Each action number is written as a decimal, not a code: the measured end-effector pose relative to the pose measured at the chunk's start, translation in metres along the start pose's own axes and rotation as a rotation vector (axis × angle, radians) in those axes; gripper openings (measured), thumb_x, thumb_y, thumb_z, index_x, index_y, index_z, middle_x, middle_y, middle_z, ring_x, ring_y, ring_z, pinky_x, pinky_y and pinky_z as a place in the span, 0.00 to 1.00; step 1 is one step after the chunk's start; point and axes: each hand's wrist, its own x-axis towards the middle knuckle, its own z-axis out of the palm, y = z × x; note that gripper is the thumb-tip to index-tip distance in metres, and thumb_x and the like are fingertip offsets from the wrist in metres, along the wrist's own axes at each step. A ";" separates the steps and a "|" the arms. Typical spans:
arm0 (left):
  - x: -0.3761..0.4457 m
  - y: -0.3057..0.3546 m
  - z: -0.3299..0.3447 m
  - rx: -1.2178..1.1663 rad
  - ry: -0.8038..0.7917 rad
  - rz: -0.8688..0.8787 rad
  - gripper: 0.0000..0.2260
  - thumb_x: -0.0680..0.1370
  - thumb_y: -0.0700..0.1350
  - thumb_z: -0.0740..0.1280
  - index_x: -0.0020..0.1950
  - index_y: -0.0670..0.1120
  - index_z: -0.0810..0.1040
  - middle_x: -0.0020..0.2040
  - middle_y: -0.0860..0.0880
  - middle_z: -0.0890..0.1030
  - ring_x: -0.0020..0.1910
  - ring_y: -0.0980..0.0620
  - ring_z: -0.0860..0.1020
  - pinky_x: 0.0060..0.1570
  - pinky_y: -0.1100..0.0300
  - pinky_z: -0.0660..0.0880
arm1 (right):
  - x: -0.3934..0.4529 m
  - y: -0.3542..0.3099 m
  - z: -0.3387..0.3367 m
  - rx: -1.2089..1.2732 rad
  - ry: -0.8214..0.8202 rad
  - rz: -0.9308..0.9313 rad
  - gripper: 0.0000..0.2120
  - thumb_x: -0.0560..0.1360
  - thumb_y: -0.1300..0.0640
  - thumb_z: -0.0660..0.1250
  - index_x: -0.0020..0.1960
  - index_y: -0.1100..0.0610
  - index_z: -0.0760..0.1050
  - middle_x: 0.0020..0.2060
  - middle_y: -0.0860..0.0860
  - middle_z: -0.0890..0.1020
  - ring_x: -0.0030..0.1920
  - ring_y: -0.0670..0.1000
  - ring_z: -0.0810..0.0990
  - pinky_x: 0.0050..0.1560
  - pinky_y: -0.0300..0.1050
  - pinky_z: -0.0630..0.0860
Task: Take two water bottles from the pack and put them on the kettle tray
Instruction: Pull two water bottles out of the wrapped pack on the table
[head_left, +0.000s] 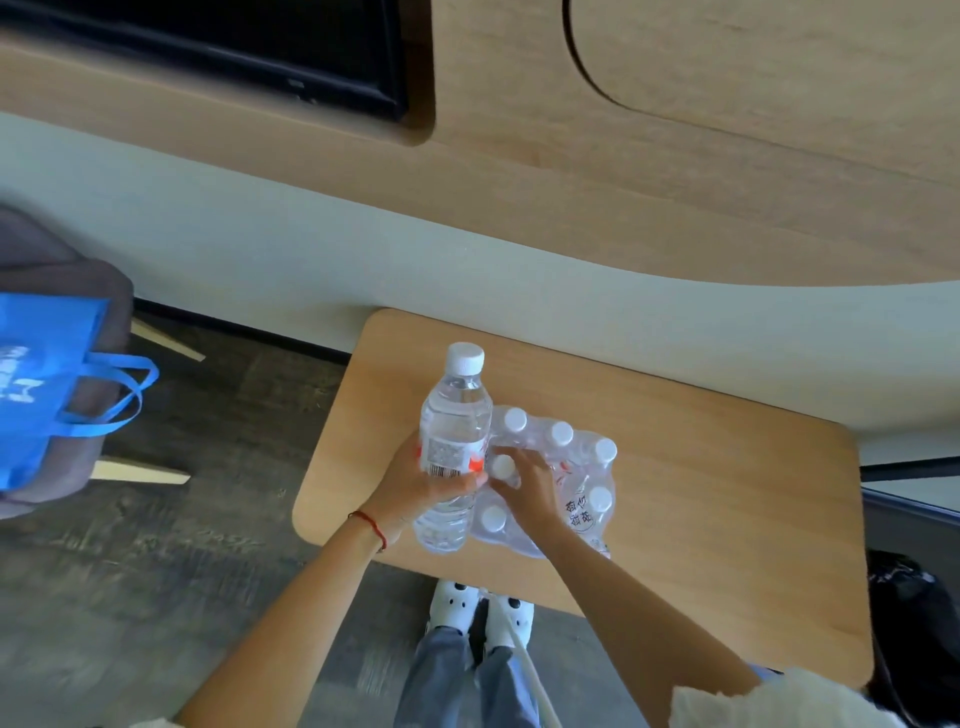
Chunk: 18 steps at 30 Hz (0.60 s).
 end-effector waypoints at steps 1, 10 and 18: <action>0.000 -0.001 0.000 0.002 -0.001 -0.003 0.23 0.60 0.51 0.75 0.53 0.54 0.76 0.46 0.52 0.83 0.47 0.59 0.82 0.41 0.69 0.78 | -0.002 0.000 0.000 -0.006 0.025 -0.015 0.21 0.70 0.61 0.73 0.62 0.62 0.76 0.61 0.61 0.79 0.61 0.57 0.76 0.60 0.42 0.67; 0.002 0.012 0.001 0.028 0.007 -0.009 0.22 0.59 0.51 0.77 0.52 0.57 0.77 0.46 0.53 0.84 0.48 0.56 0.83 0.42 0.66 0.79 | -0.024 0.001 -0.040 -0.122 0.129 -0.223 0.22 0.74 0.49 0.68 0.62 0.60 0.72 0.58 0.57 0.80 0.53 0.56 0.80 0.50 0.44 0.73; -0.005 0.065 0.017 0.068 -0.027 0.085 0.23 0.58 0.52 0.76 0.52 0.52 0.78 0.46 0.50 0.84 0.45 0.56 0.83 0.41 0.65 0.80 | -0.062 -0.043 -0.132 0.317 0.489 -0.249 0.09 0.76 0.50 0.65 0.42 0.49 0.65 0.22 0.39 0.76 0.23 0.38 0.72 0.23 0.26 0.64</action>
